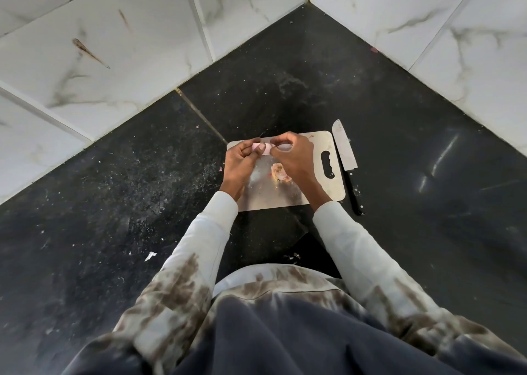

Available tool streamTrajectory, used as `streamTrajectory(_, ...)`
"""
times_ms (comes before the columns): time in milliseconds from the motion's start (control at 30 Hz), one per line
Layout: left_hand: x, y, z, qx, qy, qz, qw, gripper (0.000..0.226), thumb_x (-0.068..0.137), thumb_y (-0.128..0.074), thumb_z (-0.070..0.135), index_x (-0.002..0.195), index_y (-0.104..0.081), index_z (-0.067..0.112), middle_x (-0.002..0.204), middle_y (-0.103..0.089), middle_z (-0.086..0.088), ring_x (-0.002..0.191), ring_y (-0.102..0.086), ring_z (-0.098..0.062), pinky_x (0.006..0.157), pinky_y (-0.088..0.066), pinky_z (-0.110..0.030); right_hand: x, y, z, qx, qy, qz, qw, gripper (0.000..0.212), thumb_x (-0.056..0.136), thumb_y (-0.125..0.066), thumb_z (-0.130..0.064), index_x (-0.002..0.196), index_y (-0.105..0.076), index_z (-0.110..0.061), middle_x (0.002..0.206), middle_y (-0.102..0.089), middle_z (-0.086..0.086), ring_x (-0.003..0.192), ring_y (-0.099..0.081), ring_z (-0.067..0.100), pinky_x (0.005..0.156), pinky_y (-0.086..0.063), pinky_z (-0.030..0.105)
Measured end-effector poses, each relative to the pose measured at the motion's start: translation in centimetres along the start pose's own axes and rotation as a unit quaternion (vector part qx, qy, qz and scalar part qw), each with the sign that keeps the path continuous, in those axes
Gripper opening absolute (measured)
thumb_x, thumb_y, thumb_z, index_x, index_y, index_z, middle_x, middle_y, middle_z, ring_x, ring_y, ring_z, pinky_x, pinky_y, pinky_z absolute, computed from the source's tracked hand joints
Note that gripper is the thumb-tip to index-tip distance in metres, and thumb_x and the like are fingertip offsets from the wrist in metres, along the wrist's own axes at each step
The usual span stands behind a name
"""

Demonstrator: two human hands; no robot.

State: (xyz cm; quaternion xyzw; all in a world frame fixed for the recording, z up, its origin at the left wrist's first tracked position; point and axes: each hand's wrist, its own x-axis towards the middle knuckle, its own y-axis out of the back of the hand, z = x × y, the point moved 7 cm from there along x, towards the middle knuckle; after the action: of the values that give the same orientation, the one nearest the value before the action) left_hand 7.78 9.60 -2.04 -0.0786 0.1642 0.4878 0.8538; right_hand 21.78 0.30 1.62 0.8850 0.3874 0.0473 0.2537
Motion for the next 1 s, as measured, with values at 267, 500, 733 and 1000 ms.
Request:
streamTrajectory(267, 0.0, -0.6, -1.3, -0.121, 0.08, -0.019, 0.989, 0.043, 0.101, -0.074, 0.026, 0.138, -0.064, 0.008, 0.132, -0.073, -0.013, 0.123, -0.072, -0.027, 0.108, -0.058, -0.041, 0.4, 0.0, -0.2, -0.002, -0.002, -0.027, 1.0, 0.027, 0.094, -0.076, -0.034, 0.116, -0.076, -0.017, 0.11, -0.076, -0.003, 0.094, -0.066, 0.011, 0.081, -0.052, 0.013)
streamTrajectory(500, 0.1, -0.3, -1.2, -0.149, 0.074, 0.014, 0.986, 0.039, 0.089, -0.084, 0.018, 0.124, -0.074, 0.002, 0.115, -0.08, -0.013, 0.11, -0.078, -0.025, 0.1, -0.063, -0.041, 0.3, -0.4, -0.2, 0.034, -0.009, 0.006, 0.999, 0.025, 0.09, -0.082, -0.032, 0.109, -0.079, -0.016, 0.104, -0.078, -0.001, 0.086, -0.068, 0.008, 0.082, -0.056, 0.019)
streamTrajectory(733, -0.2, -0.2, -1.5, -0.225, 0.095, 0.006, 0.97, 0.031, 0.099, -0.075, 0.013, 0.125, -0.074, -0.004, 0.117, -0.079, -0.019, 0.115, -0.076, -0.033, 0.103, -0.061, -0.041, 0.8, -0.7, 0.2, 0.075, -0.031, -0.006, 0.997, 0.02, 0.091, -0.08, -0.027, 0.108, -0.078, -0.016, 0.105, -0.077, -0.001, 0.096, -0.07, 0.016, 0.088, -0.06, 0.029)
streamTrajectory(1000, 0.0, 0.0, -1.5, -0.263, 0.105, 0.025, 0.959, 0.033, 0.102, -0.072, 0.025, 0.122, -0.071, -0.001, 0.119, -0.078, -0.023, 0.115, -0.076, -0.035, 0.11, -0.056, -0.048, 1.0, -0.4, 0.7, 0.126, -0.053, -0.001, 0.991, 0.019, 0.092, -0.079, -0.02, 0.109, -0.076, -0.016, 0.108, -0.074, -0.002, 0.095, -0.068, 0.014, 0.082, -0.058, 0.018)
